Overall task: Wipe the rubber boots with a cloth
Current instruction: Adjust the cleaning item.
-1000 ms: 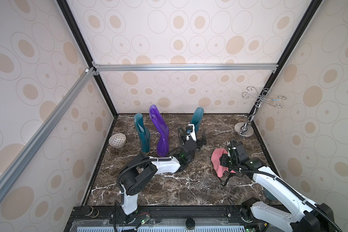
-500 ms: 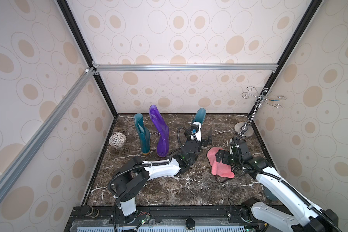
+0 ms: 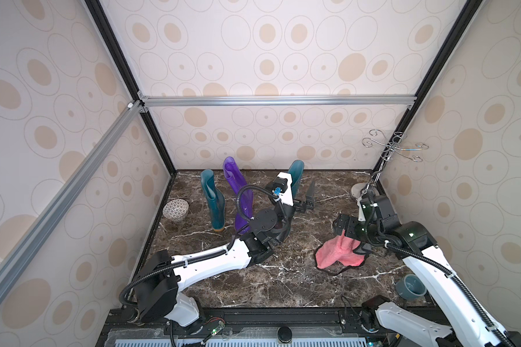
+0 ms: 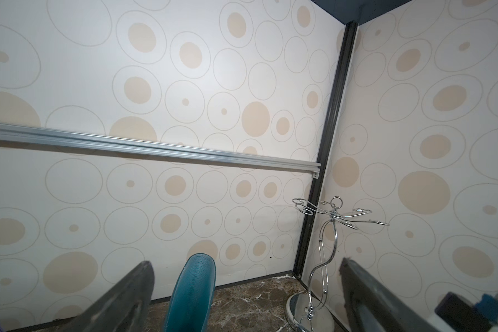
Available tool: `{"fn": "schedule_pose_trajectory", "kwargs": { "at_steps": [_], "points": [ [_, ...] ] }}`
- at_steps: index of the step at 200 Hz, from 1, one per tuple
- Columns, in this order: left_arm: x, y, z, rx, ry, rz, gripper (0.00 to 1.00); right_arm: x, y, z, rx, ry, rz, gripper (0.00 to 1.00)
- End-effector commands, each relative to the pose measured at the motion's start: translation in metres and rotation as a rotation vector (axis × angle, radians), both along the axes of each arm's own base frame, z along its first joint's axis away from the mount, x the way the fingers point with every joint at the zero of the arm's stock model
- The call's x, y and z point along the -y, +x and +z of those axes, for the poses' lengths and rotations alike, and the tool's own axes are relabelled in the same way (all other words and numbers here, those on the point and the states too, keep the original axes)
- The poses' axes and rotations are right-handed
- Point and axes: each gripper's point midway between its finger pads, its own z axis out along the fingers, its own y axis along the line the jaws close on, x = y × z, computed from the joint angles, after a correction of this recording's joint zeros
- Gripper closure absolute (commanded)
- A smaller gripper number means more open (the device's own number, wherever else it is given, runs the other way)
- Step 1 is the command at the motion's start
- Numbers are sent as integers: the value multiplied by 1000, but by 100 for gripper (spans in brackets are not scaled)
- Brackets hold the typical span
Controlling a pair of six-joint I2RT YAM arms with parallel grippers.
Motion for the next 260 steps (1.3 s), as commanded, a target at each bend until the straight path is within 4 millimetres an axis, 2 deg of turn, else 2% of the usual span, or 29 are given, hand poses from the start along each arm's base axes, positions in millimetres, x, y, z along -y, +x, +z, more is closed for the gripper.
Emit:
{"fn": "schedule_pose_trajectory", "kwargs": {
  "at_steps": [1,13,18,33,44,59,79,88,123,145,161,190,216,242,248,260],
  "points": [
    [-5,-10,2,51,72,14,0,3,-18,-3,-124,-21,48,0],
    [-6,-18,7,77,99,-3,0,-5,-20,15,-143,-8,110,0],
    [-7,-21,7,87,113,-1,0,-3,-19,21,-132,-32,116,0],
    [-12,-29,10,117,161,9,0,0,-11,24,-109,-95,171,0],
    [-17,-32,7,119,194,22,0,0,-13,23,-164,-136,182,0],
    [-26,-36,4,118,232,35,0,-10,-18,23,-187,-85,213,0],
    [-46,-45,-2,114,238,46,0,5,-23,41,-164,-145,181,0],
    [-47,-50,-5,110,243,11,0,1,-26,51,-144,-129,211,0],
    [-17,-95,-25,180,324,-294,0,-5,-24,83,6,-78,230,0],
    [13,-131,-48,239,411,-466,0,-23,-30,100,38,27,282,0],
    [31,-149,-64,267,466,-508,0,-37,-36,121,80,119,331,0],
    [66,-182,-92,332,515,-576,0,-47,-44,153,151,229,345,0],
    [95,-185,-102,363,512,-567,0,-54,-50,169,168,297,360,0],
    [123,-179,-99,370,486,-556,0,-61,-61,186,198,385,380,0],
    [128,-178,-98,379,485,-548,3,-62,-63,188,203,397,384,0],
    [135,-169,-95,379,480,-507,14,-65,-68,191,201,424,400,0]
  ]
}}
